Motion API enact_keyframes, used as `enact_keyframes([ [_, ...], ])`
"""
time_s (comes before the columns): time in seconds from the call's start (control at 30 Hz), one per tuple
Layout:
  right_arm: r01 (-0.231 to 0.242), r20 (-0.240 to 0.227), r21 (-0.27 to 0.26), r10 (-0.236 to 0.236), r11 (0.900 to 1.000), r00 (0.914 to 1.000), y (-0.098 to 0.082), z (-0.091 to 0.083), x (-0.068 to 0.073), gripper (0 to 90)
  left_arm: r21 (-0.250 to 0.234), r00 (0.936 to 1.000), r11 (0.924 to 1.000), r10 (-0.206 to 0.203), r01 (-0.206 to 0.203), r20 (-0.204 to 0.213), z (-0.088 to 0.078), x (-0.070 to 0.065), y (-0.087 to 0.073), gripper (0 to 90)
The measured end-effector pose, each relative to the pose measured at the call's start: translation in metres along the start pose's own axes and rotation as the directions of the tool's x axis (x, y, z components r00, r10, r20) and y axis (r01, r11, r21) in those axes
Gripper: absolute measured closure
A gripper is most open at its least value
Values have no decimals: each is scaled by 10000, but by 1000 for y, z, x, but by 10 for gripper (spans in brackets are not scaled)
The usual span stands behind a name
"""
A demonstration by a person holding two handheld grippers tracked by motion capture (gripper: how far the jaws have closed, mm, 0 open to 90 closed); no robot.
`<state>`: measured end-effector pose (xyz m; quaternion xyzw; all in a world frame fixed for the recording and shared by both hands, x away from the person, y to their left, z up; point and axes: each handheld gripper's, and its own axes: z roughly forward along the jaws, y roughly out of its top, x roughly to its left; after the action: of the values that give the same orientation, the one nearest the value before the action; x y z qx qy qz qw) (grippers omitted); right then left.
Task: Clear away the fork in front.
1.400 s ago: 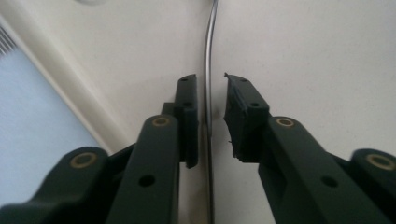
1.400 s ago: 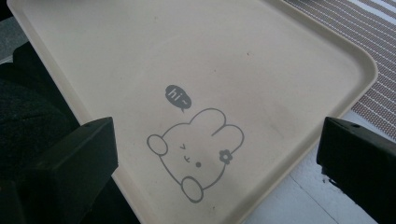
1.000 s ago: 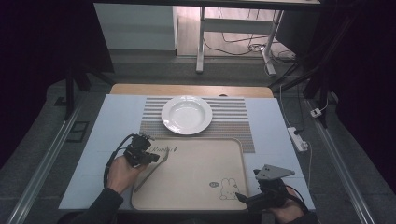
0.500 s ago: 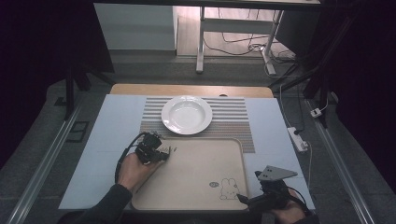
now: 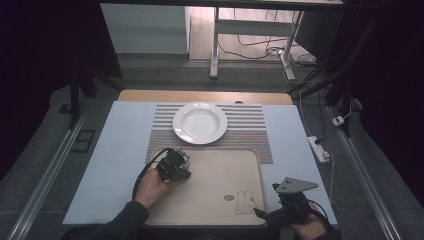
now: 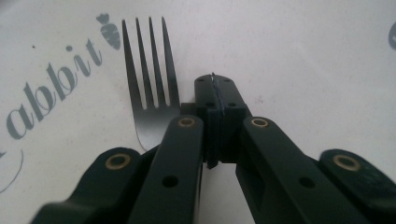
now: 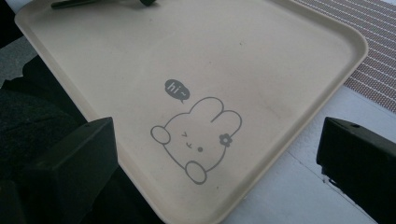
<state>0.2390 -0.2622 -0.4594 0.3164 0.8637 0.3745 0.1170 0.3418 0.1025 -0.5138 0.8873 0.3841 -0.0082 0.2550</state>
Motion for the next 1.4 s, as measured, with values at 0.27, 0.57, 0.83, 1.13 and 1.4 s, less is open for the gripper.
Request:
enact_keyframes([
  [0.27, -20, -41, 24, 21, 10000, 10000, 0, 1, -1, 0, -175, 9971, 9982, -579, 571, -495, -5, 14, -5, 890],
  [0.57, -65, -74, 78, 66, 9999, 10000, 0, 1, -1, 0, -284, 9880, 9916, -1282, 1262, -857, -15, 36, -14, 890],
  [0.83, -63, -93, 115, 64, 9999, 9999, 0, 1, -1, 0, -270, 9806, 9856, -1687, 1668, -1000, -22, 50, -21, 890],
  [1.13, -61, -101, 138, 63, 9999, 9999, 0, 2, -1, 0, -252, 9765, 9818, -1897, 1881, -1020, -25, 56, -26, 889],
  [1.4, -63, -125, 131, 65, 9999, 9999, 0, 2, -1, 0, -309, 9822, 9894, -1444, 1417, -1198, -26, 52, -24, 781],
])
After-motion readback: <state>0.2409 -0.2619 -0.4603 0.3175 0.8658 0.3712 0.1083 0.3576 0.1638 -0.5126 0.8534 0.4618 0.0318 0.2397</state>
